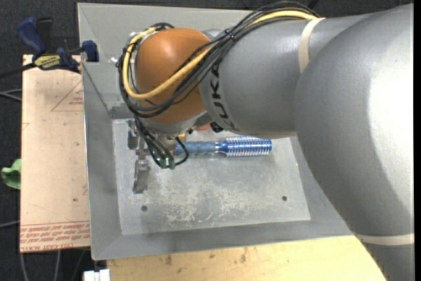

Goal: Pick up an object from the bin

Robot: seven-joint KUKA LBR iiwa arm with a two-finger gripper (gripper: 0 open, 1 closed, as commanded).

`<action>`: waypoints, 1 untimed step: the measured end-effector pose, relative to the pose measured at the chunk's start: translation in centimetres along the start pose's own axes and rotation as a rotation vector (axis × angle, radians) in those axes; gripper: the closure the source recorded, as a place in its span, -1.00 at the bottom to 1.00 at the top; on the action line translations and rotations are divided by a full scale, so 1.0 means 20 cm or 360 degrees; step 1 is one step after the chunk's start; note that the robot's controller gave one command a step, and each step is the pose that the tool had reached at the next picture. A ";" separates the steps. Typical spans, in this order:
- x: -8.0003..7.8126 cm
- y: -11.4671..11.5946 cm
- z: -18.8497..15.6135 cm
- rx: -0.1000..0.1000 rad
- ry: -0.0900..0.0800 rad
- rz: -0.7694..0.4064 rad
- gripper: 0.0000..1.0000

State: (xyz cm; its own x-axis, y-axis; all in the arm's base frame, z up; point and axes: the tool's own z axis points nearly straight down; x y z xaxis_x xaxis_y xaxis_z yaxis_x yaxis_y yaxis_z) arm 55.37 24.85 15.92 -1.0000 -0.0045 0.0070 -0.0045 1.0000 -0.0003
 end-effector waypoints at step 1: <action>0.29 -0.18 0.04 0.0001 -0.0006 0.0829 -1.00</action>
Offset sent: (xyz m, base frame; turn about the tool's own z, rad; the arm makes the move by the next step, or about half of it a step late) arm -0.0576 -0.0350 -0.0055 0.5232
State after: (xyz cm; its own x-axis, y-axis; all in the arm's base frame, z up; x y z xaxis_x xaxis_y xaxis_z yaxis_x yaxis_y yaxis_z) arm 49.54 21.31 15.25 -0.8695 0.4940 0.0025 0.4940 0.8695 -0.0032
